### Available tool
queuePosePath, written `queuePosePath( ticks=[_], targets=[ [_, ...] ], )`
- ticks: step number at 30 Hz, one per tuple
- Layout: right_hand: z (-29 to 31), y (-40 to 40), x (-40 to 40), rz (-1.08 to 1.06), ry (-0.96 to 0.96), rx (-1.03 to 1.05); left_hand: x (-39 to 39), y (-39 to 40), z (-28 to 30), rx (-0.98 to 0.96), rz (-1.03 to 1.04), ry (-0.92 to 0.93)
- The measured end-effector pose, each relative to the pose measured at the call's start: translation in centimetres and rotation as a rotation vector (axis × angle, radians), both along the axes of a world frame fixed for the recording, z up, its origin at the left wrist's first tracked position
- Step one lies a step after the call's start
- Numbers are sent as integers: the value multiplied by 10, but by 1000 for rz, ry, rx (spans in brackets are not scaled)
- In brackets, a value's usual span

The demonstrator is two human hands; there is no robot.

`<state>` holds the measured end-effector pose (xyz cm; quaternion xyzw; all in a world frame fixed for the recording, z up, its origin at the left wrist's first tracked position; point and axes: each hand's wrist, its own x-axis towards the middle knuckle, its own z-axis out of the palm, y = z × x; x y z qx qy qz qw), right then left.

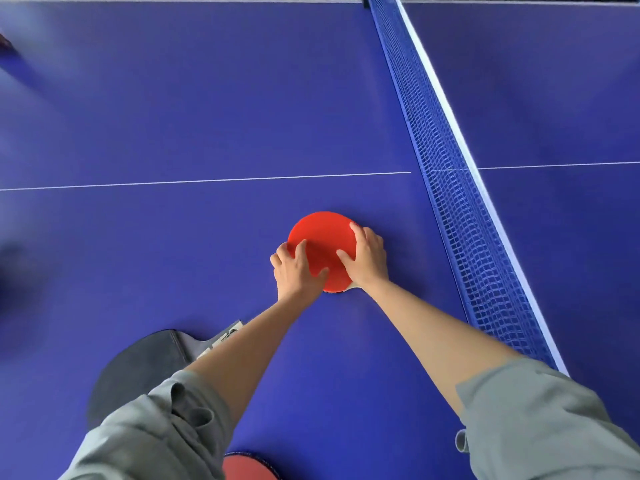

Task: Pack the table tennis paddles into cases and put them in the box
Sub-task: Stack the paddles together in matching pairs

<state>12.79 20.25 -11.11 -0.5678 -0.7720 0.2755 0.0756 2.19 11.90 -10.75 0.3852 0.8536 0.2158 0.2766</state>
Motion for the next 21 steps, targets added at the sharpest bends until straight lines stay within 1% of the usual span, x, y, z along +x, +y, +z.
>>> queuePosePath(
  ticks=[2,5,7,10,12,14,17,19,21],
  targets=[
    [2,-4,-1,-53,84,-21,0,1,4,30,120,-89],
    [9,-12,2,-158,180,-107,-2,-8,10,36,264,-215],
    [16,-19,6,-167,243,-165,-3,-20,16,33,297,-270],
    [28,-37,17,-140,330,-244,-2,-44,28,57,311,-302],
    [39,-54,26,-132,415,-319,-4,-63,38,110,301,-297],
    [49,-76,36,-146,511,-410,-6,-90,52,177,246,-302],
    [57,-115,45,-203,609,-494,-2,-150,62,246,203,-284],
    [60,-142,49,-272,635,-542,4,-202,53,204,237,-185],
    [62,-165,52,-320,643,-580,11,-254,35,44,297,-108]
  ],
)
